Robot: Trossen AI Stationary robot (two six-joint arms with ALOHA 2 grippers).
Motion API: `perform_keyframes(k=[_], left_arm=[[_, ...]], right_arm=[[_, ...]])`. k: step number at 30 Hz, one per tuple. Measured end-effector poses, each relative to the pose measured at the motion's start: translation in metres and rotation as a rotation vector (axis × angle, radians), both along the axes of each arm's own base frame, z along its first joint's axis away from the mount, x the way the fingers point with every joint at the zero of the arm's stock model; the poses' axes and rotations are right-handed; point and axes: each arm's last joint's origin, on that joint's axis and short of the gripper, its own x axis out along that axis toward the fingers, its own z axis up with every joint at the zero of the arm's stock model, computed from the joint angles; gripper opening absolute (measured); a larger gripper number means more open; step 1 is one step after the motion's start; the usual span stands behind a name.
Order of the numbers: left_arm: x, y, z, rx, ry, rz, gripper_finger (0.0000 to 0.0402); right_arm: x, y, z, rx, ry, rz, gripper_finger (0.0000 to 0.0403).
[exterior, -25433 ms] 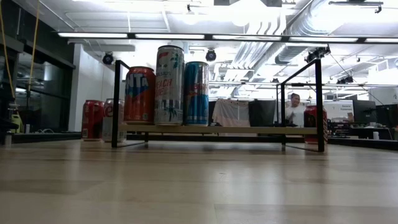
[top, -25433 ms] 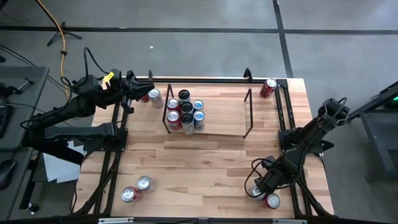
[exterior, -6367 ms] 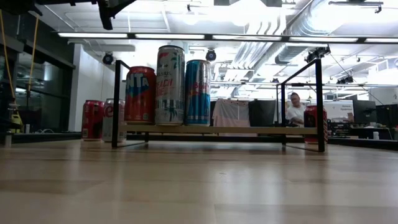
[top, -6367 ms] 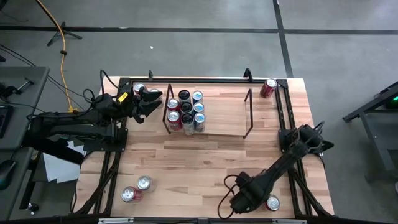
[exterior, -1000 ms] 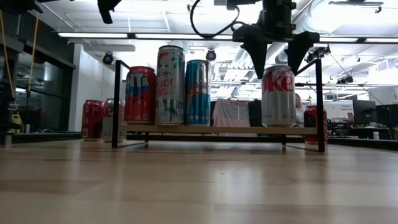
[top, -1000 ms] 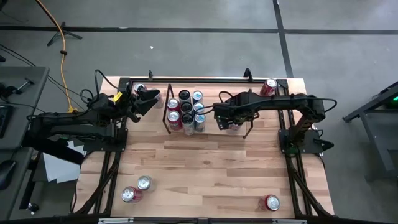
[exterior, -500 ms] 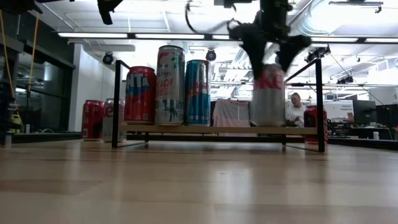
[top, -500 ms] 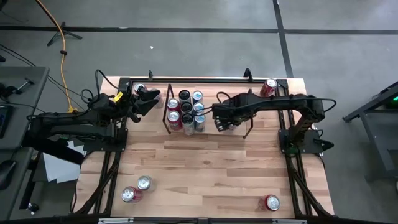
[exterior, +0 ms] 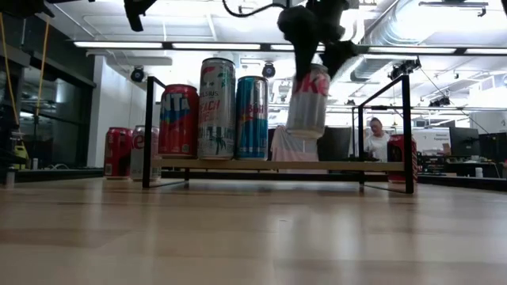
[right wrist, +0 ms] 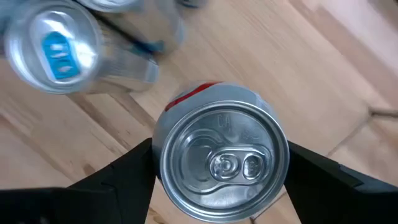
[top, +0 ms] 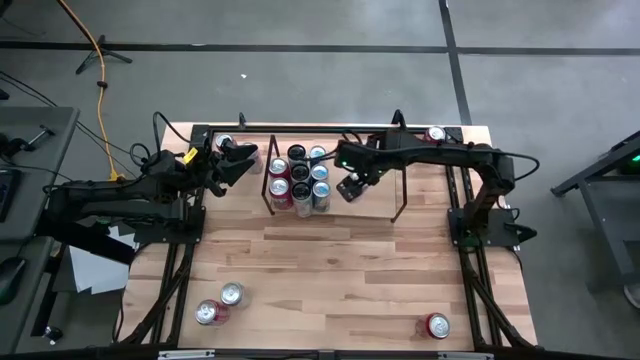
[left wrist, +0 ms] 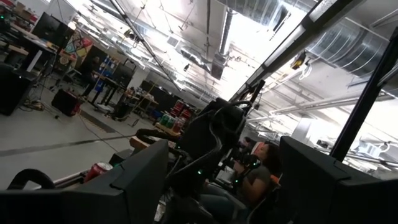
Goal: Place canned beverage on shelf
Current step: Put the bottom right red-silver soda can on the shelf
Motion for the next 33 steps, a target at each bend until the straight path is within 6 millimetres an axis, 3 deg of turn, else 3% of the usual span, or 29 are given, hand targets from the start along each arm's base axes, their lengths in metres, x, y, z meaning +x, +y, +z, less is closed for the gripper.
perform_keyframes(k=[8, 14, 23, 33], left_arm=[[0.000, 0.000, 0.000, -0.001, 0.000, 0.002, 0.0262], [0.000, 0.000, 0.000, -0.002, 0.000, 0.005, 0.0262], [0.000, 0.000, 0.000, -0.003, 0.000, 0.005, 0.0262], [0.000, 0.000, 0.000, -0.002, 0.000, 0.004, 0.0262]], right_arm=[[0.028, 0.002, -0.007, -0.047, 0.173, 0.283, 0.0285], [0.044, 0.000, -0.012, -0.088, 0.090, 0.396, 0.0285], [0.046, -0.002, -0.013, -0.100, 0.079, 0.416, 0.0285], [0.057, -0.003, -0.037, -0.095, 0.166, 0.448, 0.0285]])
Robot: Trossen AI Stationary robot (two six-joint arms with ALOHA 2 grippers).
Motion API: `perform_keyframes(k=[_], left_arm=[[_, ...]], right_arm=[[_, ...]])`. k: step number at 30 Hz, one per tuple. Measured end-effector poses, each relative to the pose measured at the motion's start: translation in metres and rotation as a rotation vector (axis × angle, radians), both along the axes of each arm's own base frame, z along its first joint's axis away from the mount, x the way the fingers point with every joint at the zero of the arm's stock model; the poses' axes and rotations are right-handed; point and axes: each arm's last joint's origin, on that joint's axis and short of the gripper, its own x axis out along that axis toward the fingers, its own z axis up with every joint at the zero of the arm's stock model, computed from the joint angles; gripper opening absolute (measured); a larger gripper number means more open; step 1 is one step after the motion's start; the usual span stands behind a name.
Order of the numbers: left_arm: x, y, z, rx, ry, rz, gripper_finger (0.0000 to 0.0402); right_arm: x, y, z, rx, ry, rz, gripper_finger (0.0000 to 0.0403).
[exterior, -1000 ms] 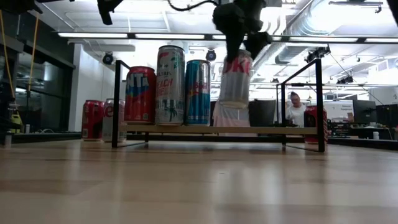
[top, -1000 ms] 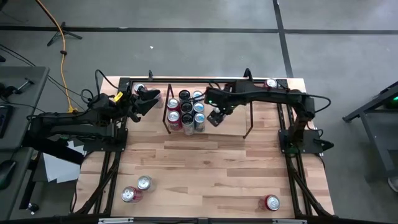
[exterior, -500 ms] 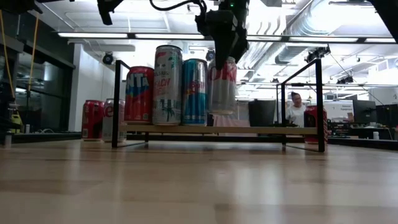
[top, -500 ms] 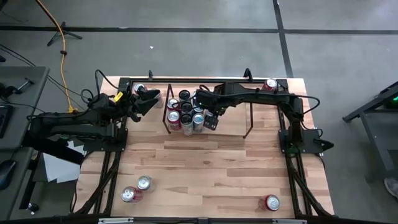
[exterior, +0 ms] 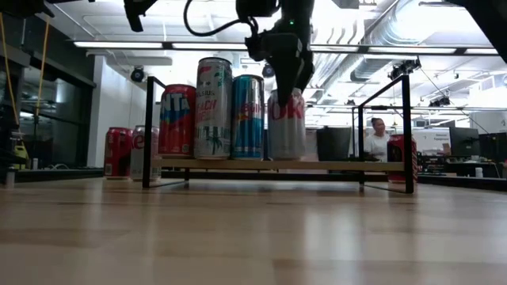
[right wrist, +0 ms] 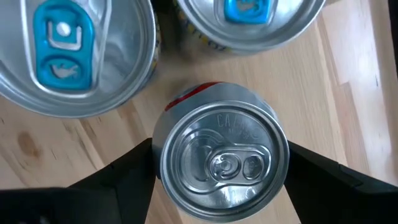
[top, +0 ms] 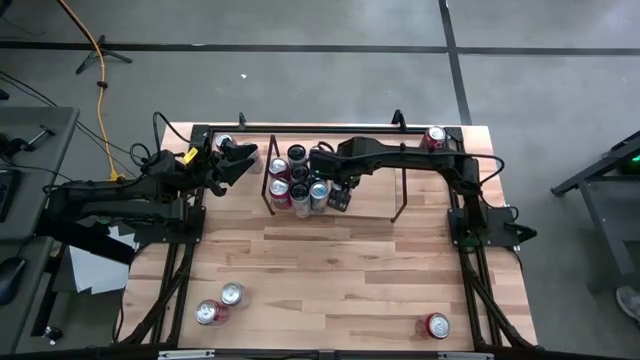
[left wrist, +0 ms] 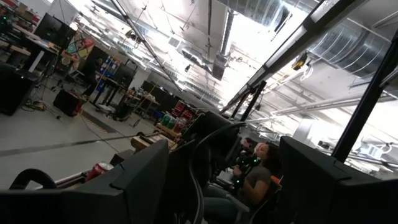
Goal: Place canned beverage on shelf
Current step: Put the bottom right red-silver soda can on the shelf
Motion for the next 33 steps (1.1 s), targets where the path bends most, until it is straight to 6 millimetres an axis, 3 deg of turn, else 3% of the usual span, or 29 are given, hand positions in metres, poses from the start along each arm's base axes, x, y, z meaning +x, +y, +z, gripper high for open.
perform_keyframes(k=[33], left_arm=[[0.0000, 0.0000, 0.0000, 0.008, 0.002, 0.002, 0.0262]], right_arm=[[0.0031, 0.0005, 0.0002, 0.029, -0.024, 0.096, 0.0312]])
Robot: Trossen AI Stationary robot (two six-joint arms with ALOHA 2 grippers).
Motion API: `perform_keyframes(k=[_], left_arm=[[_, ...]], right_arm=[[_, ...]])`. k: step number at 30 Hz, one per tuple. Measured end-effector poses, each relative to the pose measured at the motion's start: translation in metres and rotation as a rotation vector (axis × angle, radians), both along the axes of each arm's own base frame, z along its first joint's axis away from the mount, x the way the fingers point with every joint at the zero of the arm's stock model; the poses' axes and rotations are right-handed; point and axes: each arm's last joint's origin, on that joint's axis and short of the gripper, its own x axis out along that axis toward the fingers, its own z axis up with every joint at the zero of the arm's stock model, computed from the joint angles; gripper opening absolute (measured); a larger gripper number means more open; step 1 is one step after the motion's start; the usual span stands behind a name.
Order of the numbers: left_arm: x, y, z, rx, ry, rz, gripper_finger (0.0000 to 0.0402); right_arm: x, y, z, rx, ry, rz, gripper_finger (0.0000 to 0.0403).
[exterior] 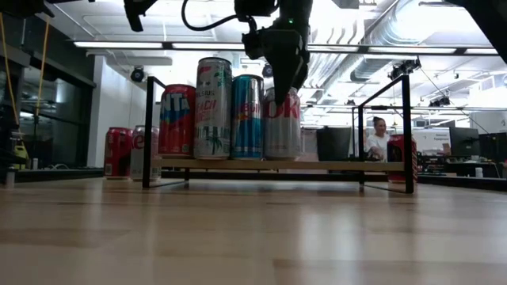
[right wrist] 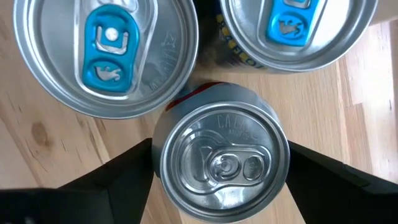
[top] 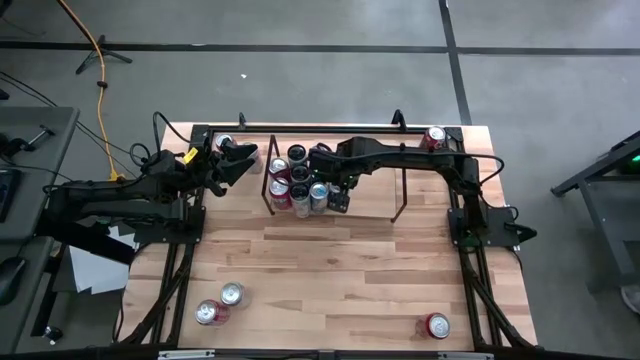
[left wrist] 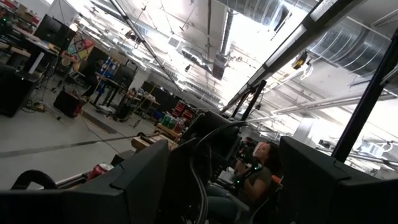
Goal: Place canned beverage on shelf
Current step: Put the bottom right red-silver soda can on the shelf
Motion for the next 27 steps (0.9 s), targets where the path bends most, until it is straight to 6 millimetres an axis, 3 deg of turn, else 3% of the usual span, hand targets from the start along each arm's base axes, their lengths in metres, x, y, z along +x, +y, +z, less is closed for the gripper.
perform_keyframes(k=[27], left_arm=[[0.0002, 0.0000, -0.0004, 0.001, 0.006, 0.000, 0.0262]], right_arm=[[0.0006, 0.0001, 0.0001, 0.010, -0.013, -0.052, 0.0312]])
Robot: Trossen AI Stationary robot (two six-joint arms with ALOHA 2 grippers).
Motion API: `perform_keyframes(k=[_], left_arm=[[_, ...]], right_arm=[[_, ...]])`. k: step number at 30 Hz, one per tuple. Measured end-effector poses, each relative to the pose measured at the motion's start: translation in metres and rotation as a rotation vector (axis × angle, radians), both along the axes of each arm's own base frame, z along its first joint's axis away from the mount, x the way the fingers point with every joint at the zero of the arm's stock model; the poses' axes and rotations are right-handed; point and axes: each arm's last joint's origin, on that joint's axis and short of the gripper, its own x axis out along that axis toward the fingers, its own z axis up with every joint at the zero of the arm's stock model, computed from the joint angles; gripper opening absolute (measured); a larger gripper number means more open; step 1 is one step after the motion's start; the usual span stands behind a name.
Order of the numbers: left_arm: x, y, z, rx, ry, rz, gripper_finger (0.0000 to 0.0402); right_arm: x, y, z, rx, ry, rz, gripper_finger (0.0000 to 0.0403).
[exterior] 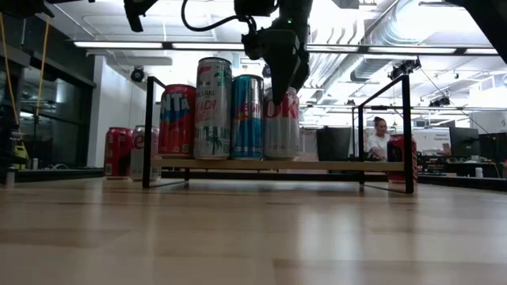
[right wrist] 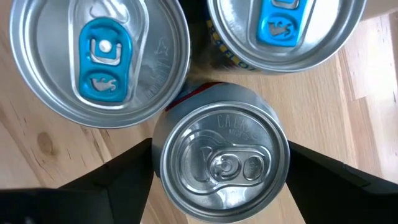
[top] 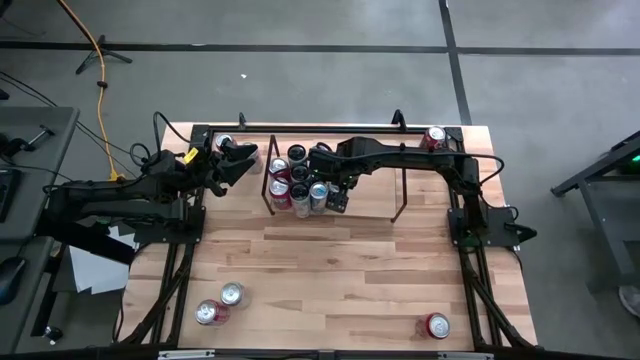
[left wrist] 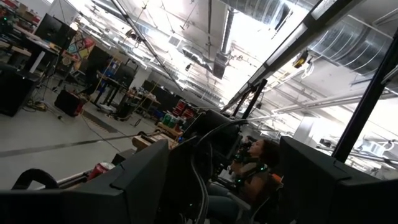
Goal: Place canned beverage on shelf
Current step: Put the bottom right red-silver soda can on the shelf
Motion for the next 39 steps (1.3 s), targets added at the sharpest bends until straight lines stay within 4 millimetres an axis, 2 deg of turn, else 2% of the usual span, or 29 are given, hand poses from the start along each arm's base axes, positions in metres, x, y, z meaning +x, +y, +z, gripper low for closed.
perform_keyframes(k=[27, 30, 36, 39], left_arm=[[0.0000, 0.0000, 0.0000, 0.000, 0.000, 0.000, 0.0262], [0.0000, 0.0000, -0.0001, 0.000, 0.001, 0.000, 0.0262], [0.0000, 0.0000, 0.0000, 0.000, 0.001, 0.000, 0.0262], [0.0000, 0.0000, 0.0000, 0.000, 0.000, 0.000, 0.0262]], right_arm=[[-0.0003, 0.0006, -0.0001, 0.027, -0.001, -0.013, 0.0313], [-0.0002, 0.0007, -0.0001, 0.028, -0.002, -0.009, 0.0326], [0.0000, 0.0008, 0.0000, 0.028, -0.003, -0.005, 0.0389], [-0.0001, 0.0008, 0.0000, 0.028, -0.003, -0.005, 0.0394]])
